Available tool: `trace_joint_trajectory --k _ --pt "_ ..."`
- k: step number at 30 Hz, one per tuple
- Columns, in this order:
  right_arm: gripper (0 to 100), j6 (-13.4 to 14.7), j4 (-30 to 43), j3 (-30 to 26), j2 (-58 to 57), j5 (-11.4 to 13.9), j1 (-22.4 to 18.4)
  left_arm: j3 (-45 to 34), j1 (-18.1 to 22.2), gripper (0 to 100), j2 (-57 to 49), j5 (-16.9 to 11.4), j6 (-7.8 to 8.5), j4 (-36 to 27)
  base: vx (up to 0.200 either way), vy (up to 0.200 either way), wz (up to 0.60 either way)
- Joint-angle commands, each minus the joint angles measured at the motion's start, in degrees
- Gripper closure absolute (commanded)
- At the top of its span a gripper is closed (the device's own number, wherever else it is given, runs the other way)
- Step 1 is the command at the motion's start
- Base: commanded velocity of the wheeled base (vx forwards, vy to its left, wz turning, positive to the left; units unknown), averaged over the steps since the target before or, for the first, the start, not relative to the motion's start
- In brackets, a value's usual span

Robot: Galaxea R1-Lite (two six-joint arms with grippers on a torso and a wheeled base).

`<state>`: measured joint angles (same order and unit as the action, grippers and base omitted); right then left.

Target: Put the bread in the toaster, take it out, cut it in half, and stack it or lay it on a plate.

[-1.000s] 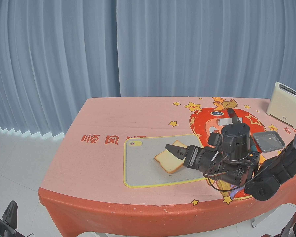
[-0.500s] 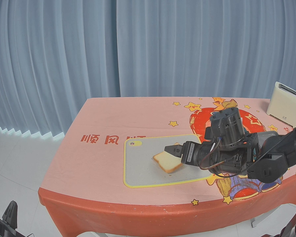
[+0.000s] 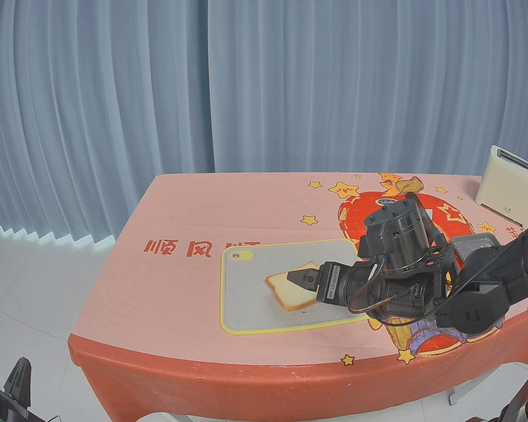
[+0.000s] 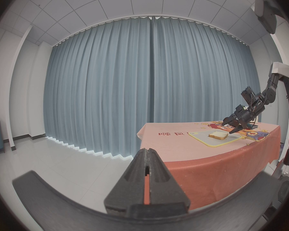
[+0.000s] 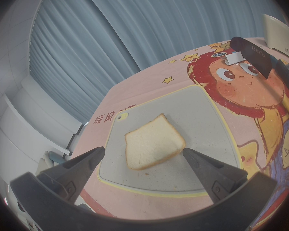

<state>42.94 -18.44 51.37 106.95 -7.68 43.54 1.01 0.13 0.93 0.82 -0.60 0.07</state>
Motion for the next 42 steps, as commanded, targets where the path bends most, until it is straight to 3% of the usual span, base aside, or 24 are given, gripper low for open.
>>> trace_joint_trajectory --k 1,14,28,29,30,32,42 --pt "0 -0.2 -0.1 -0.7 0.4 -0.1 -0.1 -1.0 0.0 100 -0.9 0.1 -0.02 0.0 0.0 0.0 0.0" --pt "0 -1.1 0.0 -1.6 -8.5 -0.8 -1.2 -1.0 0.0 100 -0.9 0.1 -0.02 0.0 0.0 0.0 0.0" --pt "0 -19.2 -0.5 -8.1 -27.6 0.3 -11.4 -1.0 0.0 100 -0.9 0.1 -0.02 0.0 0.0 0.0 0.0" --pt "0 -21.9 -0.4 -8.5 -29.3 0.3 -12.8 -1.0 0.0 100 -0.9 0.0 -0.02 0.0 0.0 0.0 0.0" --pt "0 -22.5 -0.4 -8.6 -29.6 0.3 -13.1 -1.0 0.0 100 -0.9 0.0 -0.02 0.0 0.0 0.0 0.0" --pt "0 -26.2 -1.2 -9.3 -30.7 0.2 -16.2 -1.0 0.0 100 -0.9 0.0 -0.02 0.0 0.0 0.0 0.0" --pt "0 -29.1 -1.3 -7.8 -33.5 1.4 -22.6 -1.0 0.0 100 -0.9 0.0 -0.02 0.0 0.0 0.0 0.0"
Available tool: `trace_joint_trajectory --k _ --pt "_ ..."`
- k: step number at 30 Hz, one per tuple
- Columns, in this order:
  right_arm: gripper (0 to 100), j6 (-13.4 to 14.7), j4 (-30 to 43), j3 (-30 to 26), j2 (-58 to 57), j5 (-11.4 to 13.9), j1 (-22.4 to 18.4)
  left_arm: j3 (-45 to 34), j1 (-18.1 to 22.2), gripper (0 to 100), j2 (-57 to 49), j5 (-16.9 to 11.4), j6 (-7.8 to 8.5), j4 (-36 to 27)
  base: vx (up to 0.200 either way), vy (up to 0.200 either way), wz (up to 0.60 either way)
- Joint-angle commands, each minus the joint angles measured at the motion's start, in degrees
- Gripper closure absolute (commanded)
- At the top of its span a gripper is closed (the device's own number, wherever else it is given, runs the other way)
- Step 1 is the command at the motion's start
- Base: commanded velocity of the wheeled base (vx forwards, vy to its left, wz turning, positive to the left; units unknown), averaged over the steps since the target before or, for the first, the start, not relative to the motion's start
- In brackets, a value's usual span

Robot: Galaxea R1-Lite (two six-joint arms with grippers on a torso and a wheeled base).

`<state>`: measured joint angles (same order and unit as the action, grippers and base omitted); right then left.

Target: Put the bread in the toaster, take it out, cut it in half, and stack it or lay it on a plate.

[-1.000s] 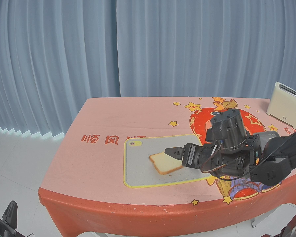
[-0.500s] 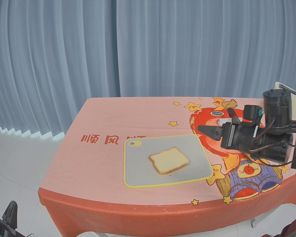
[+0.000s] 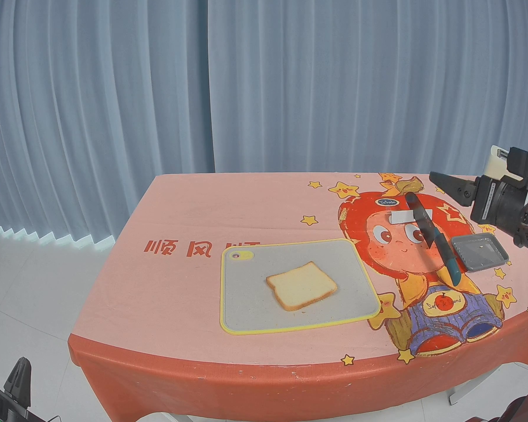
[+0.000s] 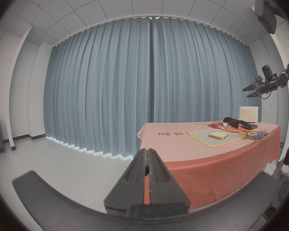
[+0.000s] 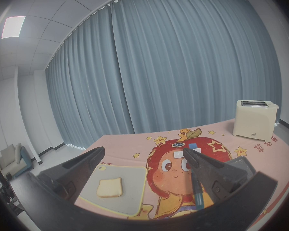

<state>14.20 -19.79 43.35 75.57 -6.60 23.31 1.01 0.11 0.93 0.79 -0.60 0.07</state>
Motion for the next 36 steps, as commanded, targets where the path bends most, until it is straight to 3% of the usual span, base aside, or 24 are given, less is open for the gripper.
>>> trace_joint_trajectory --k 1,3,9,13,17,23,30,36 --pt "0 -0.8 0.0 0.2 -2.4 1.1 -3.4 -1.0 0.1 100 -0.9 0.0 -0.02 0.0 0.0 0.0 0.0" --pt "0 -1.8 -0.2 0.1 -2.5 2.6 -4.4 -1.0 0.1 100 -0.9 0.0 -0.02 0.0 0.0 0.0 0.0" --pt "0 -3.9 -0.2 -2.0 -2.8 3.9 -8.5 -1.0 0.1 100 -0.9 0.0 -0.02 0.0 0.0 0.0 0.0" --pt "0 -3.9 -0.2 -1.8 -3.0 4.8 -10.6 -1.0 0.1 100 -0.9 0.0 -0.02 0.0 0.0 0.0 0.0" --pt "0 -4.2 -0.2 -2.3 -3.0 7.7 -12.2 -1.0 0.1 100 -0.9 0.0 -0.02 0.0 0.0 0.0 0.0" --pt "0 -4.8 -0.1 -2.7 -2.9 7.9 -13.2 -1.0 0.1 100 -0.9 0.1 -0.02 0.0 0.0 0.0 0.0" --pt "0 -8.0 0.1 -4.6 -1.4 7.8 -14.3 -1.0 0.0 100 -0.9 0.0 -0.02 0.0 0.0 0.0 0.0" --pt "0 -8.1 0.5 -4.9 0.2 7.8 -16.0 -1.0 0.0 100 -0.9 0.0 -0.02 0.0 0.0 0.0 0.0"
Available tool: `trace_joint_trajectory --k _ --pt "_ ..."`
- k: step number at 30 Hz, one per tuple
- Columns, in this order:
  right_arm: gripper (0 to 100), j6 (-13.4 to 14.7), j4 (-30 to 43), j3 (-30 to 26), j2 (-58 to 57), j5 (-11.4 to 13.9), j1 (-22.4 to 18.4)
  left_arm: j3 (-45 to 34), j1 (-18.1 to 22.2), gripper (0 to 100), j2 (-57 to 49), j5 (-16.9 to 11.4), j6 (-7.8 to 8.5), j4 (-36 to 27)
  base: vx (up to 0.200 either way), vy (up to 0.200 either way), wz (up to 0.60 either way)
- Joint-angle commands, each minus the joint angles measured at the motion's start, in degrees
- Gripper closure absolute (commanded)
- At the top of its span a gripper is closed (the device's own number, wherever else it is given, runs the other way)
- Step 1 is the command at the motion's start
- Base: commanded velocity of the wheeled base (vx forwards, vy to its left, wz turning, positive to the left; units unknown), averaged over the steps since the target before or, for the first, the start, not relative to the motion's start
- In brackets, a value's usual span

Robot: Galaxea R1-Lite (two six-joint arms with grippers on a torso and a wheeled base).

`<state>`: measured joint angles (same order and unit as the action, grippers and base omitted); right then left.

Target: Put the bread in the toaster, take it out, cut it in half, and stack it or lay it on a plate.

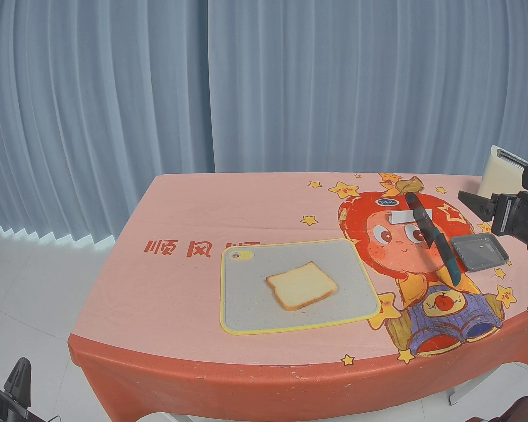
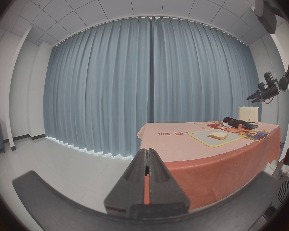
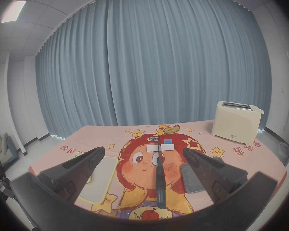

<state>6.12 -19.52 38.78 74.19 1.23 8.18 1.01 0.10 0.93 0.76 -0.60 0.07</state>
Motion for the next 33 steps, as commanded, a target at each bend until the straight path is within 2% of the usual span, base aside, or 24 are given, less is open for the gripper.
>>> trace_joint_trajectory --k 1,5,14,21,27,33 --pt "0 -0.1 0.3 -0.5 2.1 0.0 -1.1 -1.0 0.0 100 -0.9 0.0 -0.02 0.0 0.0 0.0 0.0" --pt "0 -1.1 -0.3 -1.1 5.0 0.0 -2.0 -1.0 0.0 100 -0.9 0.1 -0.02 0.0 0.0 0.0 0.0" --pt "0 -1.3 -0.3 -4.0 8.0 -0.1 -0.2 -1.0 0.0 100 -0.9 0.1 -0.02 0.0 0.0 0.0 0.0" --pt "0 -2.5 -0.3 -2.0 15.9 -0.7 0.3 -1.0 0.1 100 -0.9 0.0 -0.02 0.0 0.0 0.0 0.0" --pt "0 -2.4 -0.3 -1.0 18.6 -1.0 0.2 -1.0 0.1 100 -0.9 0.0 -0.02 0.0 0.0 0.0 0.0" --pt "0 -2.5 -0.3 1.7 21.2 -2.5 -0.4 -1.0 0.1 100 -0.9 0.0 -0.02 0.0 0.0 0.0 0.0"
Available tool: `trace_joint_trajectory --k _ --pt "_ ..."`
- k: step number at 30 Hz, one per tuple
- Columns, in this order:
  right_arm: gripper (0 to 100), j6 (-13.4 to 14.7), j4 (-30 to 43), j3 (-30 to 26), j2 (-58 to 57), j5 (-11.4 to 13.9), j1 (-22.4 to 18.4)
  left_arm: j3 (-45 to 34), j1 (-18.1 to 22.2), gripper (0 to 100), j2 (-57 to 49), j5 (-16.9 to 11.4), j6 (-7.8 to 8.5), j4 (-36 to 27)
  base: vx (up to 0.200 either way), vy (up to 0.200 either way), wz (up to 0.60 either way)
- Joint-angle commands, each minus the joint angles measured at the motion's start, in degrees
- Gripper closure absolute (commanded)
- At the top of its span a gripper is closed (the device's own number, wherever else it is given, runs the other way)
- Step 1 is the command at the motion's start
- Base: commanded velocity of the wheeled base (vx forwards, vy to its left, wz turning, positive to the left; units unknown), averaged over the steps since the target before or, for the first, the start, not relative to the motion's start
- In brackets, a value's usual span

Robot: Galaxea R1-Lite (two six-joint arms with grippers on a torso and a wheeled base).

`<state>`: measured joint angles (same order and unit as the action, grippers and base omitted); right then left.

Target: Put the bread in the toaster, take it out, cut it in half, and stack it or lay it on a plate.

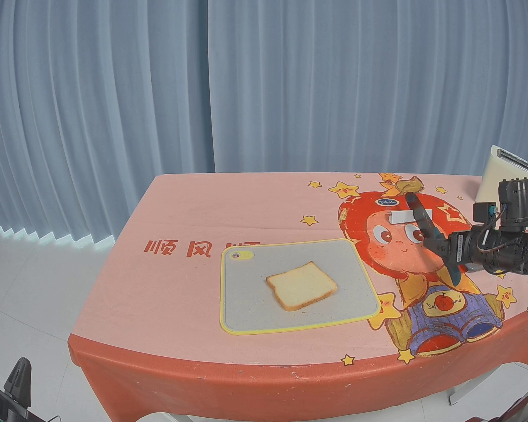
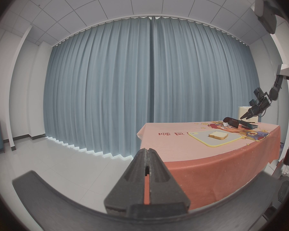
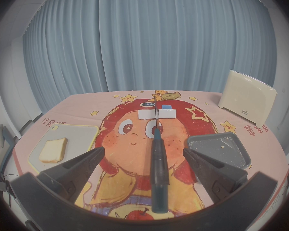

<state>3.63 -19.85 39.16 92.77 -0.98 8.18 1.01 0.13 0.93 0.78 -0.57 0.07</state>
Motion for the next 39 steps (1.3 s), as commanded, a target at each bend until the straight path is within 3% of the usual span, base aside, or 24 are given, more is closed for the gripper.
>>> trace_joint_trajectory --k 1,16,39 --pt "0 0.0 0.0 1.8 2.9 -0.3 -0.5 -1.0 0.0 100 -0.9 0.0 -0.04 0.0 0.0 0.0 0.0" --pt "0 -1.0 -8.0 1.8 10.9 -1.2 -3.3 -1.0 0.0 100 -0.9 0.0 -0.04 0.0 0.0 0.0 0.0" --pt "0 -1.1 -8.1 2.5 12.1 -2.0 -2.6 -1.0 0.0 100 -0.9 0.0 -0.04 0.0 0.0 0.0 0.0"
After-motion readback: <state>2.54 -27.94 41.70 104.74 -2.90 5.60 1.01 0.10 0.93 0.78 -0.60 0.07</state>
